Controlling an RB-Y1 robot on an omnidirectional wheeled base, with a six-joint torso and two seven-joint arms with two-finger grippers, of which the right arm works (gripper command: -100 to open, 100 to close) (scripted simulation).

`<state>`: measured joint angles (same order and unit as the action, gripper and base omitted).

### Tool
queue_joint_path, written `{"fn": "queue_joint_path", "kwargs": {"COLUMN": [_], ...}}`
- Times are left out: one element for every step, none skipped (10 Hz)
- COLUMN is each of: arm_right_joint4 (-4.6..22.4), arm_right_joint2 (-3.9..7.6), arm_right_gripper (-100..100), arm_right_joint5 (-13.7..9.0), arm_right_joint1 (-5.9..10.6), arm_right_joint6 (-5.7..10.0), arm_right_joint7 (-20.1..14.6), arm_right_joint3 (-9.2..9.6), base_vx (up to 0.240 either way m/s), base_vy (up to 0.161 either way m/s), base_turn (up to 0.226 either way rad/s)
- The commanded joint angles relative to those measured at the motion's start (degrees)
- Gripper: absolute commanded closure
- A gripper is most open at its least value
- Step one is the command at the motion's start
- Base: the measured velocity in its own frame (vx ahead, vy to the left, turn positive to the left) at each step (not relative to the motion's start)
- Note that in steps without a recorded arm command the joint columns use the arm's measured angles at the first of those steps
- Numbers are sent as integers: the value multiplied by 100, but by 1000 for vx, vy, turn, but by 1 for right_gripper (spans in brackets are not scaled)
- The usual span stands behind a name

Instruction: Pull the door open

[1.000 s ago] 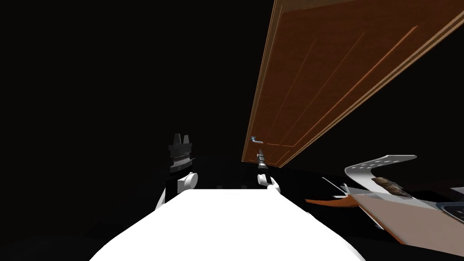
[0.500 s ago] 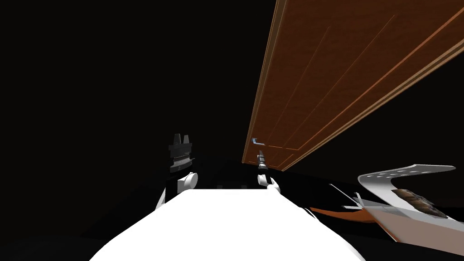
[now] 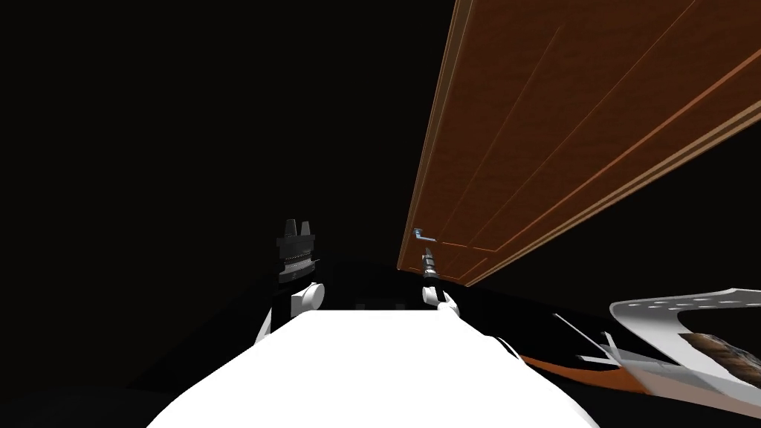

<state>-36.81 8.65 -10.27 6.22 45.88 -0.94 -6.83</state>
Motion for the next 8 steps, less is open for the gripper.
{"fn": "queue_joint_path", "kwargs": {"arm_right_joint4": [32, 57, 86, 117, 148, 163, 201, 219], "arm_right_joint2": [98, 174, 264, 359, 454, 499, 616, 672], "arm_right_gripper": [-100, -100, -100, -100, -100, -100, -100, -100], "arm_right_joint5": [-31, -55, -84, -114, -144, -159, -196, -213], "arm_right_joint1": [-50, -89, -135, -183, -231, -254, -314, -342], "arm_right_joint6": [35, 63, 95, 129, 163, 180, 222, 242], "arm_right_joint7": [-87, -155, -235, -320, -404, -445, -549, -598], "arm_right_joint3": [-34, -60, -92, -125, -157, -173, -214, -233], "base_vx": [116, 215, 218, 221, 210, 162, 174, 186], "base_vy": [9, 17, 31, 23, 21, -1, -27, -68], "base_turn": [99, 153, 146, 135, 140, 90, 138, 94]}}
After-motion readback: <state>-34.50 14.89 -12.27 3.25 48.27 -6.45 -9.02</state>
